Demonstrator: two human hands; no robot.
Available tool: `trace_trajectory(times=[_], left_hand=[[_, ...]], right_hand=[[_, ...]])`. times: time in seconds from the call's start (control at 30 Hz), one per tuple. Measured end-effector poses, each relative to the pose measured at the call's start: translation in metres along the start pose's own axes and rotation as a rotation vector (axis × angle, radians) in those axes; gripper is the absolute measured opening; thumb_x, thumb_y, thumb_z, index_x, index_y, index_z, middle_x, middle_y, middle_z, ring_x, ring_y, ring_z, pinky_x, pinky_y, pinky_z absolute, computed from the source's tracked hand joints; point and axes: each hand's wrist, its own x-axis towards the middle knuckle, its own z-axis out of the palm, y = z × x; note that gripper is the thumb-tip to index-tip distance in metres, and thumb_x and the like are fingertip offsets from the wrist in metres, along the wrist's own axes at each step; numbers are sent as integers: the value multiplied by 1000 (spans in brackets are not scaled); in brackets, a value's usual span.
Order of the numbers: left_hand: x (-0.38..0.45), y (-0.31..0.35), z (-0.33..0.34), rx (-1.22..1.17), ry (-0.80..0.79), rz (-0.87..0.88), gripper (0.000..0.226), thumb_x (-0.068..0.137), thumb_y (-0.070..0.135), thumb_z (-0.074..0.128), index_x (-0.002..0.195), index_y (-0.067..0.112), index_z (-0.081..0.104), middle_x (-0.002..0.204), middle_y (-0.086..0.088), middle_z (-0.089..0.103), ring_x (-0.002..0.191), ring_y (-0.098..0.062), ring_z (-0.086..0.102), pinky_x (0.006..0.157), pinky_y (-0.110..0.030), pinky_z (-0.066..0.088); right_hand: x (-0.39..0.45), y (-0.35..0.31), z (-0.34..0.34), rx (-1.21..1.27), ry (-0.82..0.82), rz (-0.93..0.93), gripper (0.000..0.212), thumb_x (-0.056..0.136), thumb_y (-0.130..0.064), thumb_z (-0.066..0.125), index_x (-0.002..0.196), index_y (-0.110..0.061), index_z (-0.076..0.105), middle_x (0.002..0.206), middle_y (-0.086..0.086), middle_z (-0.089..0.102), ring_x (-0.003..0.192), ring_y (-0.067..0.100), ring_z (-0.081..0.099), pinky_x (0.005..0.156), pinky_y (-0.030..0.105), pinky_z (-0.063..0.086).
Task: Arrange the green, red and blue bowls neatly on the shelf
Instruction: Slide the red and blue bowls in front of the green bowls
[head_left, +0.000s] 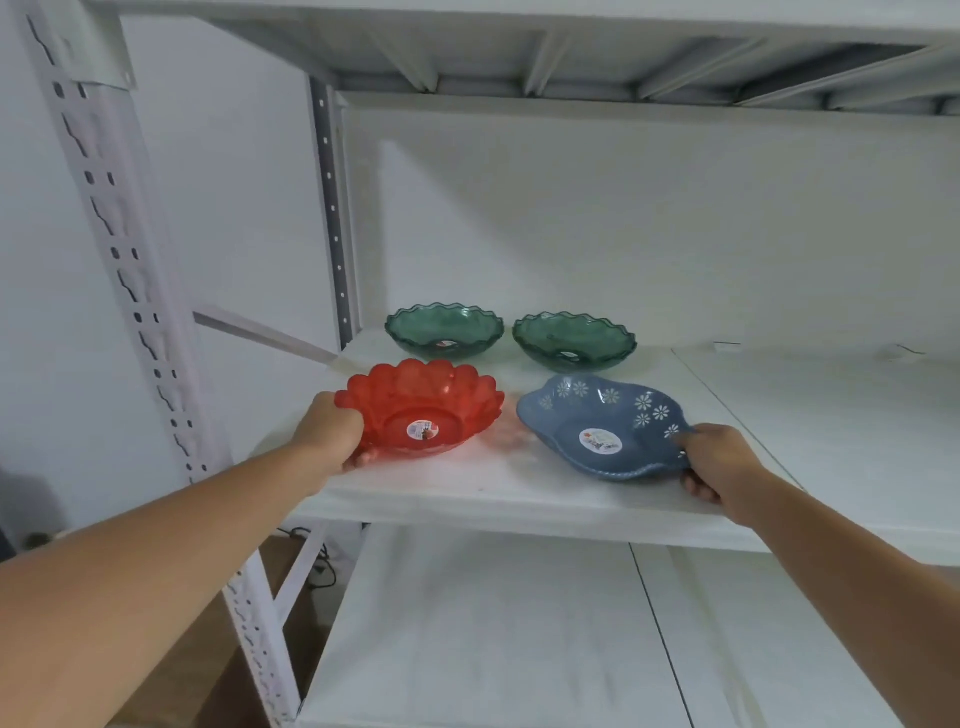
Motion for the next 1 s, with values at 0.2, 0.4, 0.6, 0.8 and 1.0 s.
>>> trace_trajectory(times=[0.2,0.4,0.6,0.8,1.0], left_hand=[[1,21,-21,645,251,185,94,87,85,28,151,19,47,139,-16,61,117,-42,66,90,-46,51],[8,94,-22,534,71,555,85,92,81,31,161,33,44,163,0,49,145,-25,48,114,-43,38],[8,93,-4,723,20,528,85,89,87,20,145,36,60,146,4,64,135,-25,57,88,-38,42],[22,78,8,699,14,456,91,86,90,23,153,36,54,157,2,57,142,-25,52,107,-43,41],[40,70,22,725,55,406,91,87,89,25,153,34,54,158,2,56,142,-26,52,102,-41,40]], right_hand=[[-15,-27,-12,-408,117,-205,62,102,-57,43,144,-13,55,134,21,61,109,44,66,95,51,57],[-34,-100,-9,-649,9,-573,73,102,-71,36,167,-37,33,167,13,41,154,39,32,121,57,30],[-35,-121,11,-519,-183,-584,75,102,-70,38,166,-32,37,168,9,45,151,31,43,124,48,33],[-6,-108,11,-548,-190,-588,77,101,-71,40,165,-28,42,164,7,51,149,28,47,119,44,35],[39,-97,-1,-520,-219,-577,75,103,-67,41,165,-26,40,163,9,52,146,31,50,114,46,38]])
